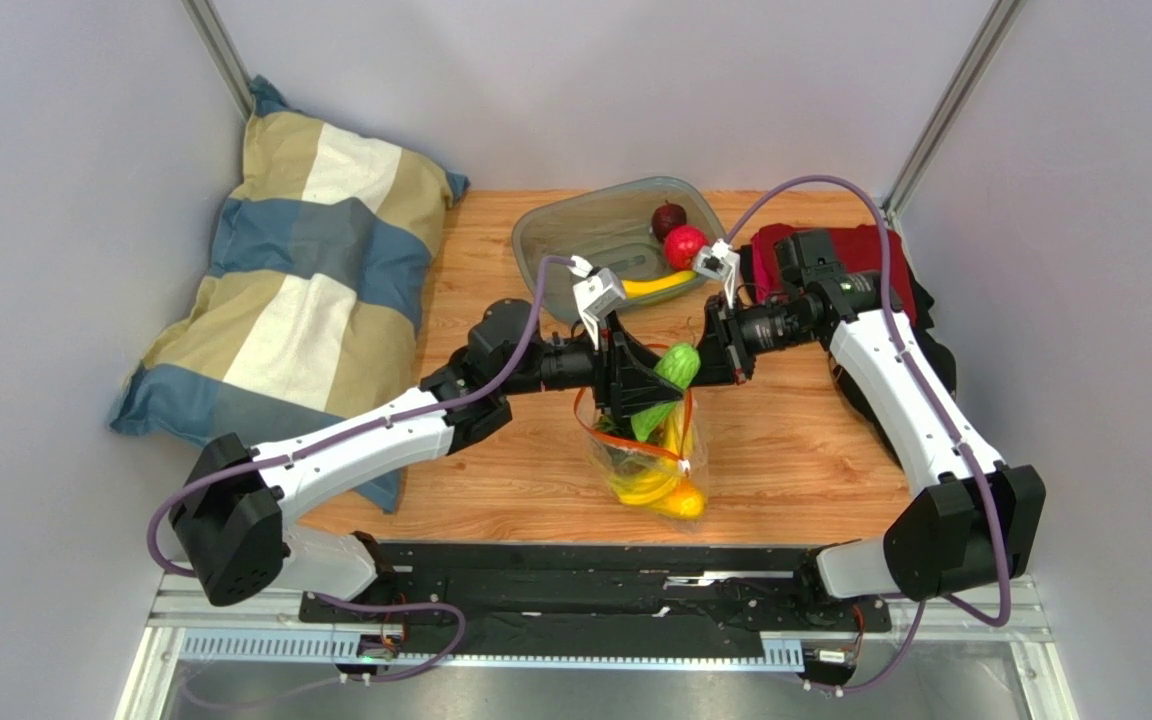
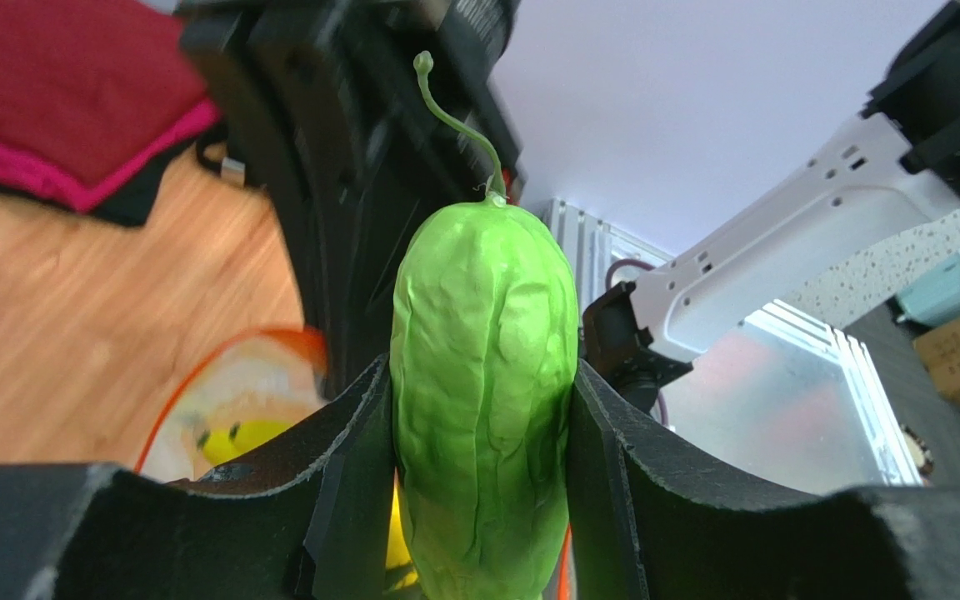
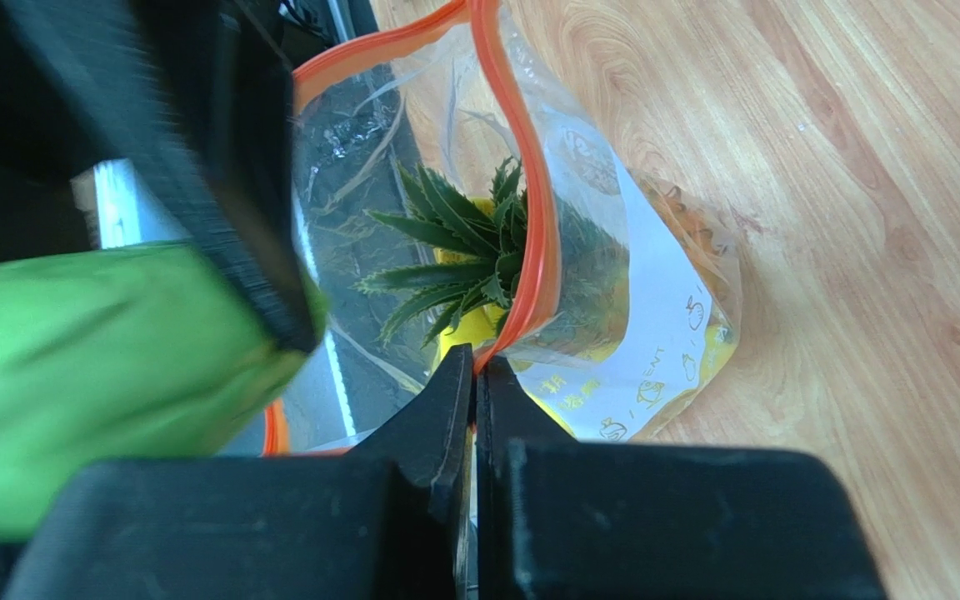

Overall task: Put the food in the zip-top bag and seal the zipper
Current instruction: Place the fake vegetable in the zipper food storage bag.

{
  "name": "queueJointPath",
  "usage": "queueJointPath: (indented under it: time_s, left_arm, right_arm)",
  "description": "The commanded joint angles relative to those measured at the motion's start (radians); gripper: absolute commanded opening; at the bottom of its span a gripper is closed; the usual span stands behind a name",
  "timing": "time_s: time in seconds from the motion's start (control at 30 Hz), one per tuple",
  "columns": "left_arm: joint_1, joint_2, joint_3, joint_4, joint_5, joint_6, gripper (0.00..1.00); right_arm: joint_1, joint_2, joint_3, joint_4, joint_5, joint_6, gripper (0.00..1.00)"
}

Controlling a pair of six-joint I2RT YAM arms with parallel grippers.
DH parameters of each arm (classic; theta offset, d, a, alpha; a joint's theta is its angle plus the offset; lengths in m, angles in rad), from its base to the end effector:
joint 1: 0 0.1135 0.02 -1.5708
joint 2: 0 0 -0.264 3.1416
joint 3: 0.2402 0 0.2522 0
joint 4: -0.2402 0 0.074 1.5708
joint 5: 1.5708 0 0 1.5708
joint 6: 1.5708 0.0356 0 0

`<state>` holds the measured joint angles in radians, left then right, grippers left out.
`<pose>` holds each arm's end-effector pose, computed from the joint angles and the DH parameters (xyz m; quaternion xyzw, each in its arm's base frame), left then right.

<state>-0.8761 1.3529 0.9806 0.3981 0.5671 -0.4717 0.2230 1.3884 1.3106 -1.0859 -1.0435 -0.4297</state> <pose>0.1882 -0.2557 0.3407 0.3308 0.6162 -0.5816 0.4154 0.2442 0.0869 0.3295 -0.3676 0.7719 0.4674 0.2247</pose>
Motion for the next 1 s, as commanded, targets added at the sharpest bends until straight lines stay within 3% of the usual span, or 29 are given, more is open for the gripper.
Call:
queueJointPath:
  time_s: [0.0, 0.03, 0.23, 0.37, 0.57, 0.73, 0.8, 0.97]
  left_arm:
    - [-0.012, -0.046, -0.054, 0.036, -0.065, -0.056, 0.32]
    - [-0.015, -0.051, -0.057, 0.027, -0.072, -0.051, 0.44]
    - [-0.018, -0.072, -0.025, -0.014, 0.003, 0.008, 0.73]
    - [-0.017, -0.089, 0.019, -0.074, 0.077, 0.056, 0.75]
    - [0.035, -0.121, 0.071, -0.194, 0.037, 0.129, 0.71]
    - [0.046, -0.04, 0.275, -0.598, -0.071, 0.307, 0.64]
    - [0.046, -0.006, 0.332, -0.668, -0.067, 0.352, 0.62]
    - [0.035, 0.083, 0.429, -0.849, -0.038, 0.424, 0.73]
  right_arm:
    - [-0.027, 0.009, 0.019, 0.041, -0.078, 0.039, 0.0]
    - [-0.03, 0.009, 0.019, 0.044, -0.084, 0.037, 0.0]
    - [-0.03, 0.024, 0.032, 0.043, -0.101, 0.02, 0.0]
    - [-0.028, 0.027, 0.027, 0.041, -0.104, 0.008, 0.0]
    - [-0.028, 0.026, 0.022, 0.029, -0.096, -0.02, 0.0]
    - [-0.03, 0.029, 0.026, 0.02, -0.102, -0.044, 0.0]
    - [-0.03, 0.034, 0.036, 0.018, -0.104, -0.049, 0.0]
    - [-0.028, 0.046, 0.059, 0.015, -0.105, -0.047, 0.0]
